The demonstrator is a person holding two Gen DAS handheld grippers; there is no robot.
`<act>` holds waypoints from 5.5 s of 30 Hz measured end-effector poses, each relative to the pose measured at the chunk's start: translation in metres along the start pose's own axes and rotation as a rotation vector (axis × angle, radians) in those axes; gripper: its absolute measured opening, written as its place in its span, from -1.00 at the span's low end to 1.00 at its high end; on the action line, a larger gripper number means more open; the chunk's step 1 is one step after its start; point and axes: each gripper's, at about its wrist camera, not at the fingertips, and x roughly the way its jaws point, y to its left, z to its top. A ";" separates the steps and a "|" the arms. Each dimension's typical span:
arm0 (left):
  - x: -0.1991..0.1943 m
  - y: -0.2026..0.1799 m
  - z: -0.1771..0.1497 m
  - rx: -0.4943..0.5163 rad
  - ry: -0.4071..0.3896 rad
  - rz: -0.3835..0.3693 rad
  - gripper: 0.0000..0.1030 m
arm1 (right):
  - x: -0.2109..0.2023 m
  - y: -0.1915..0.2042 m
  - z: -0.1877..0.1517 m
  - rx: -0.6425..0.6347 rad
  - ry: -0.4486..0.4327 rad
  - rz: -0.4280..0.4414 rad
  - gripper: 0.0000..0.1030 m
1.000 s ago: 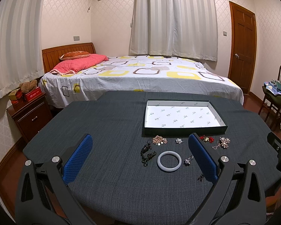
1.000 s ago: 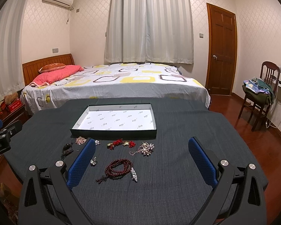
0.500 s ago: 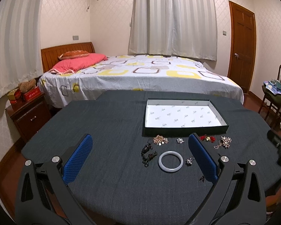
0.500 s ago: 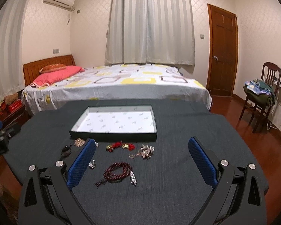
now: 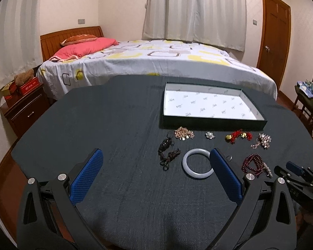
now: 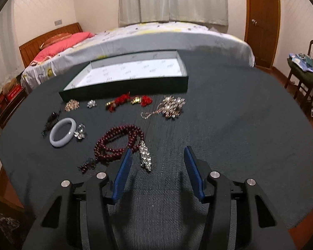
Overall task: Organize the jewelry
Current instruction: 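Grasp the rhinestone hair clip with the right tool, then grasp the white jade bangle with the left tool while the right tool holds the clip, then carry bangle and clip into the box and release them from both tools, then grasp the dark red bead bracelet with the right tool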
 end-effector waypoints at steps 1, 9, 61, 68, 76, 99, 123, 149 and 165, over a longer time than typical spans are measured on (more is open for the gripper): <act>0.004 -0.001 -0.001 0.003 0.010 -0.004 0.93 | 0.006 0.002 0.000 -0.009 0.008 -0.002 -0.01; 0.032 -0.007 -0.011 0.024 0.078 -0.014 0.91 | 0.028 0.009 -0.001 -0.050 0.052 -0.009 -0.19; 0.145 -0.075 -0.020 0.077 0.282 -0.092 0.68 | 0.021 -0.031 0.008 0.113 0.037 0.085 -0.74; 0.142 -0.079 -0.020 0.111 0.253 -0.114 0.35 | 0.026 -0.036 0.006 0.128 0.050 0.083 -0.74; 0.135 -0.075 -0.021 0.099 0.243 -0.107 0.34 | 0.025 -0.032 0.007 0.113 0.039 0.074 -0.74; 0.113 -0.099 0.066 0.109 0.035 -0.168 0.35 | 0.018 -0.020 0.096 0.094 -0.131 0.113 -0.74; 0.254 -0.117 0.087 0.114 0.196 -0.146 0.35 | 0.145 -0.018 0.143 0.057 0.016 0.017 -0.74; 0.253 -0.120 0.079 0.122 0.210 -0.159 0.60 | 0.128 -0.017 0.147 0.048 -0.032 -0.004 -0.13; 0.114 -0.060 0.055 0.054 -0.012 -0.049 0.76 | 0.025 0.020 0.065 0.023 -0.148 -0.004 0.41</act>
